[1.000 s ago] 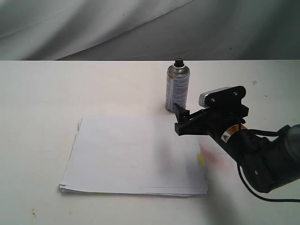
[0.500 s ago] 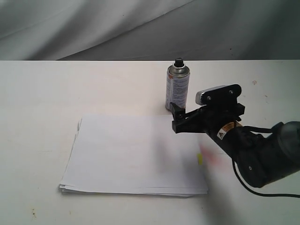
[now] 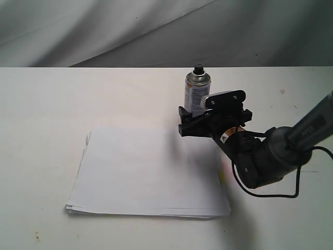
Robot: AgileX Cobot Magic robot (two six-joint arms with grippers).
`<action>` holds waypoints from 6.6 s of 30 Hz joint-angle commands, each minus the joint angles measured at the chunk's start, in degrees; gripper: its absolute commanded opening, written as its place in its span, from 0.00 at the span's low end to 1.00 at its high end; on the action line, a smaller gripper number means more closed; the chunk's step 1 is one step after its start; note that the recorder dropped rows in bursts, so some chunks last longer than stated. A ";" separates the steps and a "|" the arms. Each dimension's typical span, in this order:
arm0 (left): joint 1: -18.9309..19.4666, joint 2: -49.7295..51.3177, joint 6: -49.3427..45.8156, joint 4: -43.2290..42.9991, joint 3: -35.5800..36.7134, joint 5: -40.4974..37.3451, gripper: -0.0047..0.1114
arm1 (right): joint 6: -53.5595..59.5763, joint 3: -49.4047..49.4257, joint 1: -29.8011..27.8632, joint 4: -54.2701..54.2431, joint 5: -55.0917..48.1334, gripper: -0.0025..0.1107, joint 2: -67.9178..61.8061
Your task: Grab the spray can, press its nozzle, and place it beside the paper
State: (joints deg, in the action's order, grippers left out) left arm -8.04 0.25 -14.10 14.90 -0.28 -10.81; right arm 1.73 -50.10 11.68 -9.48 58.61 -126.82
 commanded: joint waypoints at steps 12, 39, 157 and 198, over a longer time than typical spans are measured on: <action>0.11 -0.25 0.29 -0.02 0.28 0.29 0.04 | 0.75 -12.99 -3.15 2.91 -3.63 0.86 -6.05; 0.11 -0.25 0.29 -0.02 0.28 0.29 0.04 | 4.84 -14.65 -3.15 4.30 -19.03 0.02 2.14; 0.11 -0.25 14.10 29.79 -4.09 6.11 0.04 | -37.95 -14.35 29.00 90.51 -112.21 0.02 17.90; 23.52 94.73 -70.10 64.34 -52.86 -55.29 0.04 | -36.69 -14.35 29.00 90.51 -111.98 0.02 17.90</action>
State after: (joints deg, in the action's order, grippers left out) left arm 17.17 93.45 -81.78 77.52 -55.18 -68.57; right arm -35.10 -64.20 40.62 78.35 -51.99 -109.54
